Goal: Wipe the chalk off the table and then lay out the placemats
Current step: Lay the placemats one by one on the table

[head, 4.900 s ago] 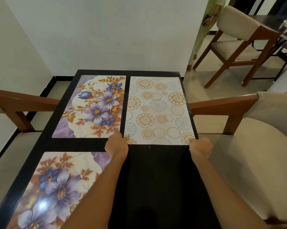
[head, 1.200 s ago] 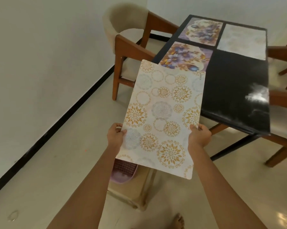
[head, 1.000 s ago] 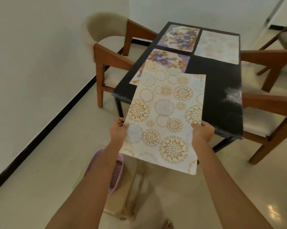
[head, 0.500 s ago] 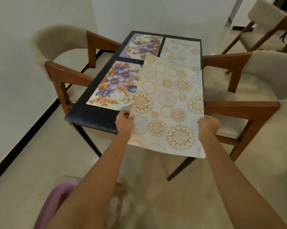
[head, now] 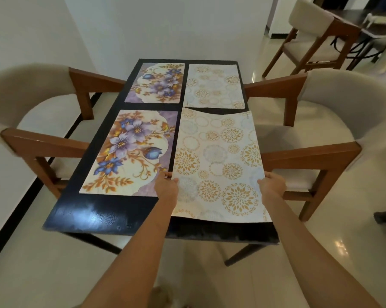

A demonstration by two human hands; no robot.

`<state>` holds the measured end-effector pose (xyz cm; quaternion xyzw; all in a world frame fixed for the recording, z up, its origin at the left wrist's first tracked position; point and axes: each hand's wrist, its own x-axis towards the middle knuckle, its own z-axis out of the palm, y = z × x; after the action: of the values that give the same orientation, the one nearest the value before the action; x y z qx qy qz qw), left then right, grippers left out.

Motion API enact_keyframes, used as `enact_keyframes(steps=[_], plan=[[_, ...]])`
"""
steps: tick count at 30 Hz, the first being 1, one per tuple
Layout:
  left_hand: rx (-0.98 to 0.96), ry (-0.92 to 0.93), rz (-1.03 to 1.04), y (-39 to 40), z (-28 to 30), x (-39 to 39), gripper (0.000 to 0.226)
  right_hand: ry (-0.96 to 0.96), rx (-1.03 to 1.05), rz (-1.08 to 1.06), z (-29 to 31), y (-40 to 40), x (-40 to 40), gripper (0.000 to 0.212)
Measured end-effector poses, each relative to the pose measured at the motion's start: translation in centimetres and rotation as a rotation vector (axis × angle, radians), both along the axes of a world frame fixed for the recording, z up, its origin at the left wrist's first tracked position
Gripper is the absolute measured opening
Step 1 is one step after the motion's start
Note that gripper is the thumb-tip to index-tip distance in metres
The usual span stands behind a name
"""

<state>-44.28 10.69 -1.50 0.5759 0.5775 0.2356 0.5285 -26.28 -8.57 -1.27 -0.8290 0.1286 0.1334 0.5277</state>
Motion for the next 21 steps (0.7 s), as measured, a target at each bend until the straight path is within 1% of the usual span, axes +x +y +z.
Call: enact_keyframes(steps=[6, 21], plan=[[-0.011, 0.047, -0.043, 1.3, -1.1, 2.1, 0.020, -0.015, -0.048, -0.008, -1.0, 1.1, 2.2, 0.035], [-0.038, 0.137, 0.041, 2.0, -2.1, 4.0, 0.021, 0.029, -0.038, -0.022, -1.3, 1.5, 3.7, 0.031]])
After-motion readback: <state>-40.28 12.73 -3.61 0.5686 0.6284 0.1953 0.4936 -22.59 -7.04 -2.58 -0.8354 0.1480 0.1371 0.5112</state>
